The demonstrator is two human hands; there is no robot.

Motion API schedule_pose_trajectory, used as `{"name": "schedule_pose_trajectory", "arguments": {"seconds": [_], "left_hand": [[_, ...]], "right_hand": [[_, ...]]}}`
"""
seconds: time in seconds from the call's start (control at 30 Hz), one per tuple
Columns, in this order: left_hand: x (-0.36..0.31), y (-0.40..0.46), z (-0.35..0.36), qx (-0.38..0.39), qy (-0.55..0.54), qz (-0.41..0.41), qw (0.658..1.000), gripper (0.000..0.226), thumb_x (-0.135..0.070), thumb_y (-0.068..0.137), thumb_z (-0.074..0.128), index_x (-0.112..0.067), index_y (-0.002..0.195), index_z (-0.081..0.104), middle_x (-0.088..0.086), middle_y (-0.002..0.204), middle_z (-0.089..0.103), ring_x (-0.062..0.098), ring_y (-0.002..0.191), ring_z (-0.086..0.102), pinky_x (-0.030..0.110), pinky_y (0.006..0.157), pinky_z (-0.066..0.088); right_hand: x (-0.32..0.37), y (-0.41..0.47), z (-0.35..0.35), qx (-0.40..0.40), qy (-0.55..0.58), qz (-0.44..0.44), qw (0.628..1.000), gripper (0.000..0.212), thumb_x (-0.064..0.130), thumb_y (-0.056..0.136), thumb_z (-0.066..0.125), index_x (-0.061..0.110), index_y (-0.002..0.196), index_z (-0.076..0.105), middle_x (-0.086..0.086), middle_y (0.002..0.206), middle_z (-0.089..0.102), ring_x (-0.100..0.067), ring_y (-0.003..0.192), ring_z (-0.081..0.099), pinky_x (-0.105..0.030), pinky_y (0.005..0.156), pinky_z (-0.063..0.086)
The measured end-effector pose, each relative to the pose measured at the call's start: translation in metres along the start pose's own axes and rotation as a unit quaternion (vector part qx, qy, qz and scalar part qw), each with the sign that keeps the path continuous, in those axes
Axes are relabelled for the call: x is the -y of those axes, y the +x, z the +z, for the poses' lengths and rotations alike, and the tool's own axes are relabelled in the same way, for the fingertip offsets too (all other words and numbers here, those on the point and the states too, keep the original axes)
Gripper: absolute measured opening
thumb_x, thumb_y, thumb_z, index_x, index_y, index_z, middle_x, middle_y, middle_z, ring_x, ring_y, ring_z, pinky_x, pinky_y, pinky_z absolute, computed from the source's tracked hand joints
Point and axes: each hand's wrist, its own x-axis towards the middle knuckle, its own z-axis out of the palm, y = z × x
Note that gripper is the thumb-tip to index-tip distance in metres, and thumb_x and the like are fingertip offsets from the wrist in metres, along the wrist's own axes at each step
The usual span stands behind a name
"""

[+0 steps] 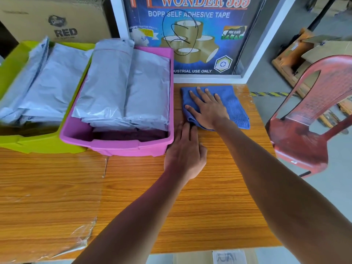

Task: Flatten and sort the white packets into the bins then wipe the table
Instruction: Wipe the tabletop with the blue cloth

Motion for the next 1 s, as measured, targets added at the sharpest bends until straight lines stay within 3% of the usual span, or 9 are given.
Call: {"name": "schedule_pose_trajectory", "arguments": {"seconds": [0.2,0.3,0.37,0.53,0.67,0.77,1.0], "left_hand": [[0.004,0.0,0.005,-0.012,-0.018,0.003,1.0,0.057,-0.038,0.095,0.037,-0.01,0.144,0.044,0.018,0.154,0.039,0.035,0.145,0.038,0.046,0.122,0.032],[0.003,-0.004,0.004,-0.018,-0.023,0.033,0.999,0.048,-0.037,0.095,0.042,-0.01,0.134,0.052,0.015,0.14,0.044,0.034,0.133,0.045,0.046,0.103,0.051],[0.002,-0.01,0.003,-0.014,-0.031,0.069,0.997,0.045,-0.034,0.095,0.043,-0.011,0.131,0.056,0.011,0.132,0.048,0.03,0.126,0.046,0.046,0.097,0.054],[0.016,-0.048,0.0,0.012,-0.076,0.163,0.984,0.053,-0.034,0.102,0.048,-0.013,0.151,0.052,0.01,0.153,0.047,0.031,0.144,0.042,0.048,0.116,0.043],[0.032,-0.084,-0.01,0.048,-0.065,0.223,0.971,0.056,-0.041,0.107,0.047,-0.022,0.159,0.046,0.005,0.169,0.035,0.023,0.159,0.024,0.045,0.13,0.022],[0.031,-0.089,-0.014,0.066,-0.055,0.237,0.968,0.058,-0.047,0.107,0.047,-0.028,0.161,0.041,0.001,0.172,0.029,0.016,0.162,0.013,0.042,0.131,0.017],[0.034,-0.079,-0.007,0.056,-0.047,0.251,0.965,0.057,-0.05,0.108,0.044,-0.033,0.162,0.038,-0.003,0.174,0.023,0.01,0.162,0.005,0.042,0.131,0.016]], "right_hand": [[0.001,0.01,-0.005,0.007,0.011,0.022,1.0,0.074,0.075,0.1,0.012,0.04,0.166,0.007,0.007,0.175,0.003,-0.019,0.161,-0.001,-0.051,0.129,0.001],[0.003,0.005,-0.005,0.015,0.013,0.024,1.0,0.073,0.073,0.101,0.012,0.039,0.166,0.005,0.005,0.175,-0.001,-0.022,0.161,-0.002,-0.053,0.128,0.0],[0.002,-0.011,-0.003,0.022,0.009,0.01,1.0,0.075,0.075,0.1,0.01,0.039,0.166,0.003,0.005,0.175,-0.003,-0.023,0.161,-0.003,-0.054,0.128,0.0],[-0.009,-0.064,0.0,0.03,0.006,0.022,0.999,0.076,0.077,0.098,0.009,0.042,0.165,-0.002,0.007,0.174,-0.007,-0.022,0.161,-0.006,-0.053,0.128,-0.002],[-0.006,-0.09,-0.003,0.031,0.002,0.021,0.999,0.083,0.084,0.093,0.005,0.042,0.165,-0.003,0.007,0.174,-0.008,-0.024,0.161,-0.007,-0.055,0.128,-0.001],[-0.006,-0.086,0.0,0.014,0.005,0.018,1.0,0.084,0.085,0.092,0.005,0.042,0.165,0.001,0.008,0.175,-0.005,-0.025,0.161,-0.004,-0.056,0.127,0.001],[0.01,-0.018,0.002,0.005,0.021,0.034,0.999,0.083,0.084,0.093,0.006,0.042,0.165,0.005,0.005,0.175,-0.002,-0.027,0.161,-0.003,-0.056,0.127,-0.001]]}}
